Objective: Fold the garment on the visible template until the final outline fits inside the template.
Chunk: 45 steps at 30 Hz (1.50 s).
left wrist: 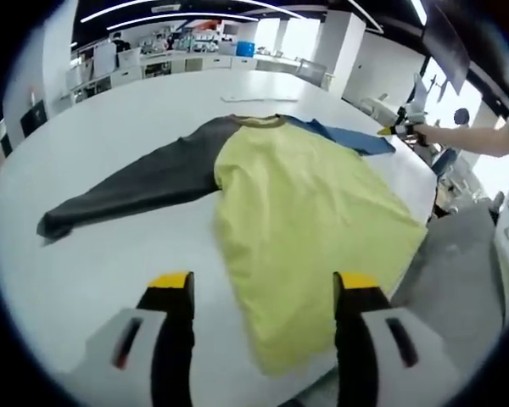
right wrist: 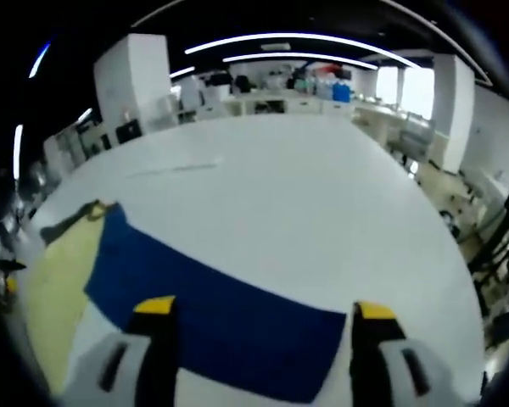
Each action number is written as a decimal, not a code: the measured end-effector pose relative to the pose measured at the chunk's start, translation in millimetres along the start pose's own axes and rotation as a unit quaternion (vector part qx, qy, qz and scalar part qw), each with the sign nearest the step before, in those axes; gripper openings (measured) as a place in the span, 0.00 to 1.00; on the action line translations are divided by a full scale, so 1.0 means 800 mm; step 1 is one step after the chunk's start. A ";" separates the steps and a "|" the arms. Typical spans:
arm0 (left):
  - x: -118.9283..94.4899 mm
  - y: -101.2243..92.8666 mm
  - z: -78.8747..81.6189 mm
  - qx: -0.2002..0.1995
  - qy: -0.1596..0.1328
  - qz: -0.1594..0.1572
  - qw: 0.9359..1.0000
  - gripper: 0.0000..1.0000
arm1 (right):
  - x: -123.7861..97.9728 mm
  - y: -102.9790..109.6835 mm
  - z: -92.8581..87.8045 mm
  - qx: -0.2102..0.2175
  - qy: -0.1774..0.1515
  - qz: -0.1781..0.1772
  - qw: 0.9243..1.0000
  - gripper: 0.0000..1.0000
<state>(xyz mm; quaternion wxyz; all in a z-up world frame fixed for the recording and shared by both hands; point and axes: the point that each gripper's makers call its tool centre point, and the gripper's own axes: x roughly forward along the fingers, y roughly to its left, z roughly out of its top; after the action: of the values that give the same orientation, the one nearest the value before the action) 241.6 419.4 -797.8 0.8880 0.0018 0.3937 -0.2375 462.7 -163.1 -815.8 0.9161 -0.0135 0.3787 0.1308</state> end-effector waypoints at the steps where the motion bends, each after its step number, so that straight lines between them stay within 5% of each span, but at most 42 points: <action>1: 0.002 0.002 0.003 0.000 -0.001 0.000 1.000 0.63 | 0.002 0.003 0.003 -0.002 -0.002 0.006 1.000 0.83; 12: 0.036 0.040 0.079 0.045 -0.035 0.002 0.998 0.61 | 0.026 0.092 0.051 -0.056 -0.016 0.070 0.996 0.80; 22: 0.091 0.068 0.156 0.053 -0.065 -0.011 0.996 0.61 | 0.063 0.195 0.075 -0.112 -0.004 0.154 0.982 0.76; 32: 0.135 0.090 0.203 0.050 -0.067 -0.045 0.995 0.60 | 0.073 0.262 0.079 -0.143 0.014 0.213 0.966 0.73; 38: 0.160 0.095 0.209 0.075 -0.048 -0.042 0.995 0.50 | 0.083 0.290 0.079 -0.155 0.020 0.229 0.961 0.65; 40: 0.177 0.117 0.216 0.069 -0.038 -0.036 0.996 0.50 | 0.094 0.297 0.082 -0.157 0.023 0.232 0.960 0.62; 45: 0.196 0.123 0.232 0.070 -0.046 -0.033 0.996 0.43 | 0.120 0.313 0.089 -0.162 0.032 0.243 0.956 0.60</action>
<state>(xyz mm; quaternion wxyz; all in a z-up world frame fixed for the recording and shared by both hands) 503.1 405.7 -797.6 0.8947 0.0405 0.3343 -0.2934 514.3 109.8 -813.3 0.8297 -0.0737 0.3732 0.4086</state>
